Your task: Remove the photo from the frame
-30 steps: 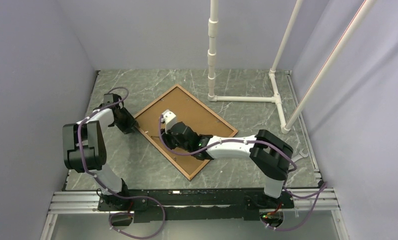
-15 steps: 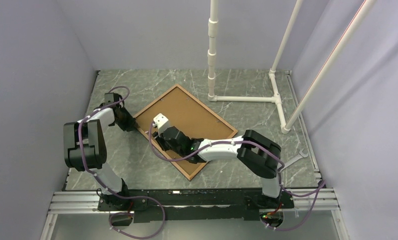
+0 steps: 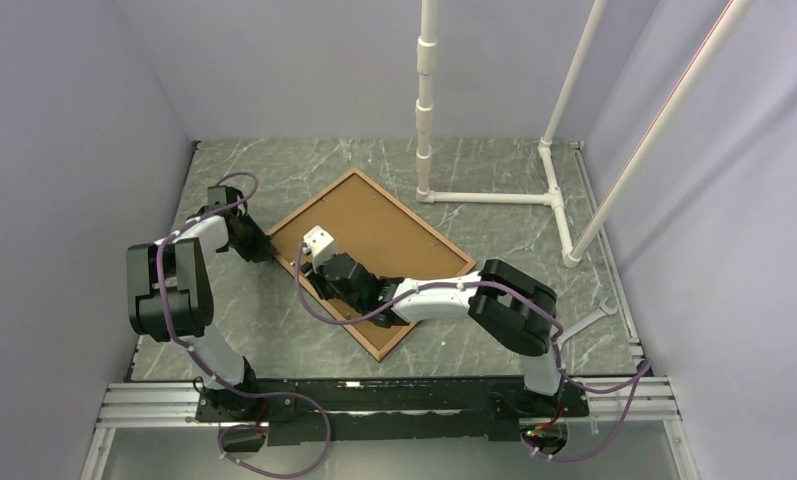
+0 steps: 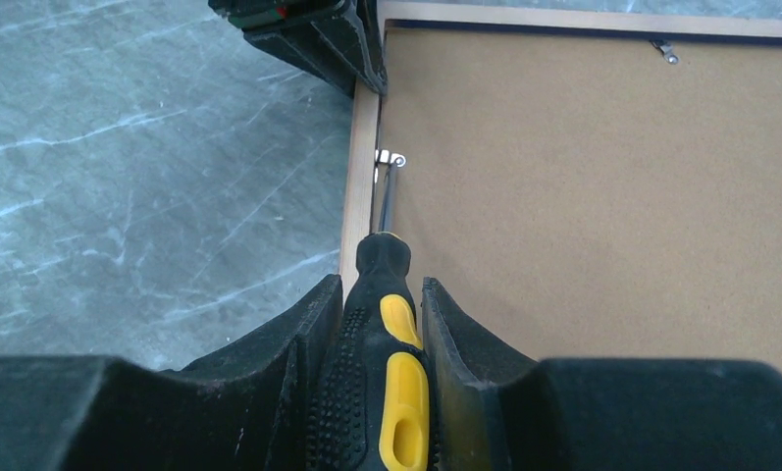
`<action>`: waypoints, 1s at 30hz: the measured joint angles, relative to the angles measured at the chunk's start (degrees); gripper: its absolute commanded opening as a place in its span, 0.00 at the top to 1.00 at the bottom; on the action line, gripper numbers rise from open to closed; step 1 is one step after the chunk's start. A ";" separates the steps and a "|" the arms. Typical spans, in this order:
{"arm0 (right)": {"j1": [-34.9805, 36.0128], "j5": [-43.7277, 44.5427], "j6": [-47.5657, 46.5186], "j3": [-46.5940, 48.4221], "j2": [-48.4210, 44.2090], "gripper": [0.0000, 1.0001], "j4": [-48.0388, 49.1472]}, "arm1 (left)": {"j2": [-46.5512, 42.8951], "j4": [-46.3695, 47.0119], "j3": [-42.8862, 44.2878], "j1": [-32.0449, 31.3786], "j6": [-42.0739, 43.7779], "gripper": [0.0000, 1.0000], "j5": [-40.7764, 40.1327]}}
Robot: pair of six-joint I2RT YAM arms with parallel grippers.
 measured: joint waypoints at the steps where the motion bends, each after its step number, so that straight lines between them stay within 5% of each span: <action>1: 0.04 0.07 0.00 0.35 0.09 1.00 -0.11 | 0.00 0.00 0.00 0.00 0.02 1.00 0.00; 22: 1.77 0.63 0.04 -3.26 0.00 1.00 1.36 | 0.24 -0.35 0.35 0.02 0.26 1.00 0.09; 30: 1.75 2.84 -0.72 2.99 6.49 1.00 2.62 | 0.48 1.53 0.31 0.22 0.87 1.00 -0.13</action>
